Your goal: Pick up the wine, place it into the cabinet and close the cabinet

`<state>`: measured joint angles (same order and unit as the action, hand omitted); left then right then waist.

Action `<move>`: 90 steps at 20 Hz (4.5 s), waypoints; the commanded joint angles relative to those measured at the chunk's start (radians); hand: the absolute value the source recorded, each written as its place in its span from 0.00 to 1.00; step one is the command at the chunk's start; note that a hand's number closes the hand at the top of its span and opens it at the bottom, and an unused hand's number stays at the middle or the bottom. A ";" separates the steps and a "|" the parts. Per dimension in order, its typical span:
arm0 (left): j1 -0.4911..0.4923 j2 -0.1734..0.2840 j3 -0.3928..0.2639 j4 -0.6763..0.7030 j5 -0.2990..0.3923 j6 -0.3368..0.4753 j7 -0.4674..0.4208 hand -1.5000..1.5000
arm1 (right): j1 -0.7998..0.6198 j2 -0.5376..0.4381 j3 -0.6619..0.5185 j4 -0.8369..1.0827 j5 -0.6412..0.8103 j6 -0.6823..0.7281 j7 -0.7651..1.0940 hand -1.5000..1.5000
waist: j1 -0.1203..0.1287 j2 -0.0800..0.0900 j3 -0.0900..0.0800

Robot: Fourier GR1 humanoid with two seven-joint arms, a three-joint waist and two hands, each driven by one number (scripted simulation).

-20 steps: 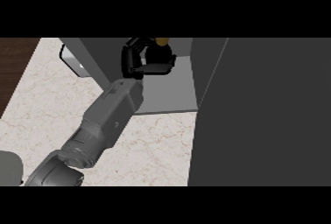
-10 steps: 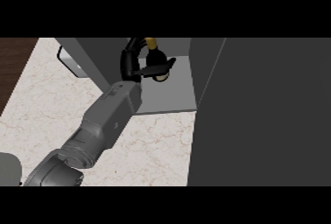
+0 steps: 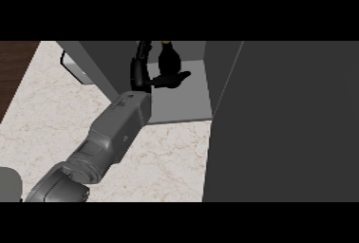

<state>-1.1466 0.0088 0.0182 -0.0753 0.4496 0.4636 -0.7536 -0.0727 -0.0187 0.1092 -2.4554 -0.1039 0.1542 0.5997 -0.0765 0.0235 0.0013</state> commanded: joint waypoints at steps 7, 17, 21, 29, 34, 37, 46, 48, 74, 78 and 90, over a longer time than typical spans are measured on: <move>0.039 0.023 0.026 -0.012 0.004 0.012 -0.060 0.00 | -0.011 0.003 0.002 -0.027 -0.036 0.001 0.006 0.00 | -0.002 0.009 -0.003; 0.057 0.005 0.023 -0.016 -0.017 -0.052 -0.088 0.00 | -0.017 0.006 -0.004 -0.010 -0.046 0.004 0.007 0.00 | 0.007 0.004 -0.003; 0.036 0.016 0.014 -0.018 -0.032 -0.108 -0.055 0.00 | -0.032 0.018 0.043 0.015 0.010 -0.030 -0.001 0.00 | 0.019 -0.001 -0.003; 0.090 -0.009 0.015 -0.017 -0.031 -0.166 -0.116 0.00 | -0.041 0.004 0.036 -0.036 -0.018 -0.019 0.037 0.00 | 0.014 -0.001 -0.003; 0.088 -0.009 0.023 -0.041 0.032 -0.203 -0.107 0.00 | -0.042 0.019 0.081 -0.046 0.002 -0.056 0.061 0.00 | 0.004 -0.009 -0.003; 0.123 -0.009 0.010 -0.045 0.056 -0.248 -0.122 0.00 | -0.011 0.018 0.064 -0.033 -0.001 -0.035 0.026 0.00 | 0.008 -0.011 -0.002; 0.190 -0.009 -0.135 -0.155 0.177 -0.214 -0.098 0.00 | 0.019 0.003 0.033 -0.042 -0.027 -0.030 0.028 0.00 | 0.012 -0.023 -0.002; 0.243 -0.009 -0.185 -0.195 0.213 -0.223 -0.105 0.00 | -0.002 -0.017 -0.014 -0.009 -0.065 -0.007 -0.001 0.00 | 0.014 -0.021 -0.001; 0.936 0.049 -0.760 -1.321 0.098 0.287 0.101 0.00 | 0.042 -0.021 -0.025 -0.005 -0.011 -0.027 -0.039 0.00 | 0.079 -0.025 -0.001; 0.975 0.125 -0.781 -1.515 0.048 0.371 0.232 0.00 | 0.064 -0.019 -0.033 -0.031 -0.026 -0.019 -0.057 0.00 | 0.079 -0.026 -0.001; 1.217 0.322 -0.838 -1.788 0.029 0.226 0.200 0.00 | 0.078 -0.035 0.004 -0.079 -0.144 0.039 0.077 1.00 | 0.078 -0.026 -0.001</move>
<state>0.0026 0.2671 -0.8031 -1.8050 0.4809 0.7459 -0.5395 -0.0526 -0.0485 0.1128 -2.4768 -0.0959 0.1526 0.6675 0.0034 -0.0032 0.0005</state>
